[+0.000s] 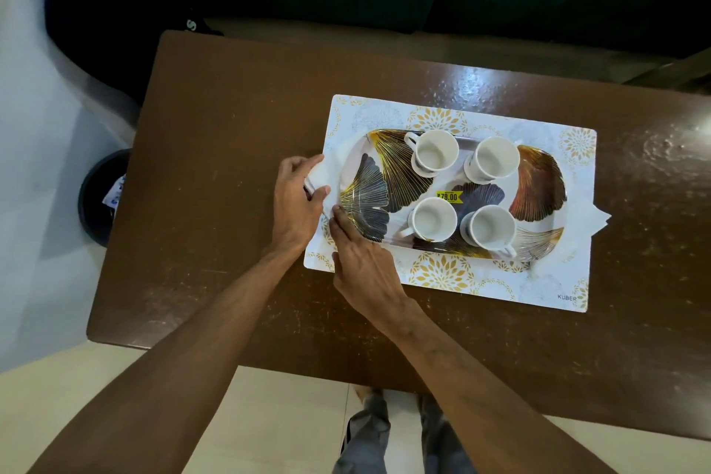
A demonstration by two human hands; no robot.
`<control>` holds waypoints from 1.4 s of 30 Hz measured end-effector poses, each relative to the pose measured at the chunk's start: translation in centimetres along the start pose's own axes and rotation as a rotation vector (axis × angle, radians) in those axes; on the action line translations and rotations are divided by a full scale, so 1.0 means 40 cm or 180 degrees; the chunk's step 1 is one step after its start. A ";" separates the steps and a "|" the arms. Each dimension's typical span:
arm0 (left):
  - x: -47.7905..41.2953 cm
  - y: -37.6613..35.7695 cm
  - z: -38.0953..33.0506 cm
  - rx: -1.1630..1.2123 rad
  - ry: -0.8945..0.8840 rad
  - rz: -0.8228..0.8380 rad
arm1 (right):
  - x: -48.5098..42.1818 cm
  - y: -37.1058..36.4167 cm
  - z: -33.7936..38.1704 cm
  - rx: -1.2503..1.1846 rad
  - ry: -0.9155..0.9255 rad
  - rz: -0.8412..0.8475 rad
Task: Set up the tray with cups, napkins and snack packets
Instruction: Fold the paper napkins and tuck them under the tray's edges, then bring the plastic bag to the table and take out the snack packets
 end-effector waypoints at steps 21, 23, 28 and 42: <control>0.345 -0.038 -0.403 -0.0017 -0.0487 0.0080 | 0.403 0.356 -0.180 -0.0906 -0.0411 -0.1390; 0.364 -0.076 -0.492 0.0001 -0.0586 0.0159 | 0.474 0.418 -0.240 -0.0850 -0.0481 -0.1534; 0.423 -0.234 -0.752 -0.0058 -0.0848 0.0421 | 0.694 0.543 -0.452 -0.0915 -0.0838 -0.1659; 0.530 -0.888 -1.522 -0.0172 -0.1366 0.0958 | 1.243 0.964 -1.168 -0.0720 -0.0983 -0.1944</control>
Point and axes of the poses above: each hand's wrist, its own x-axis away from the middle knuckle, its own y-axis out of the back of the hand, z = x × y, the point moved 1 cm from there along -x, towards the middle knuckle, and after that the axes turned 8 degrees about z, right-handed, at the moved point
